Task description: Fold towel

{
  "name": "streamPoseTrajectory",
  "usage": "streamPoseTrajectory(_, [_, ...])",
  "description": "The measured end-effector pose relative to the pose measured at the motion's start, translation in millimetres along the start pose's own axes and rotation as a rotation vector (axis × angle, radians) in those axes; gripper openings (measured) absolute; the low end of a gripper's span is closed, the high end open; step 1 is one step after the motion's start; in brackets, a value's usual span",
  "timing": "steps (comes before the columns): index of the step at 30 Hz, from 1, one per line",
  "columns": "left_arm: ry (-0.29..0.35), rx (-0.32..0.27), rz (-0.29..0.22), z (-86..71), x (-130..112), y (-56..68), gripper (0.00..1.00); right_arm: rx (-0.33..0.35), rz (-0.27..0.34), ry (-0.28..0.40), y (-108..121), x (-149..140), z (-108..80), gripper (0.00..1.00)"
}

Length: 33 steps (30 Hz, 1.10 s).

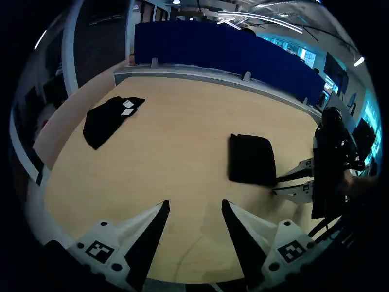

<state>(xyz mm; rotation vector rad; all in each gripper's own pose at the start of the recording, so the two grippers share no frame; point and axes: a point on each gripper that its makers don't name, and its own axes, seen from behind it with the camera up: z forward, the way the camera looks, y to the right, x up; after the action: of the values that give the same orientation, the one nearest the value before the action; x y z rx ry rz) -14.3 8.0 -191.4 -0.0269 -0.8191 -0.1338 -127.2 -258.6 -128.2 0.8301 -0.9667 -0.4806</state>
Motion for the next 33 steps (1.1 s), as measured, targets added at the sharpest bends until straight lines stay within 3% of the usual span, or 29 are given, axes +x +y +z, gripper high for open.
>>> streamPoseTrajectory(13, [-0.003,-0.005,0.006,5.3,-2,1.9,0.79,-0.01,0.034,0.01,6,3,3.7,0.07])
streamPoseTrajectory(25, [-0.003,-0.009,0.005,4.4,0,2.5,0.79,-0.028,0.009,0.032,11,11,-2.8,0.03])
streamPoseTrajectory(33, [0.004,-0.013,0.013,3.7,6,5.1,0.79,-0.053,-0.021,0.083,19,34,-19.0,0.03])
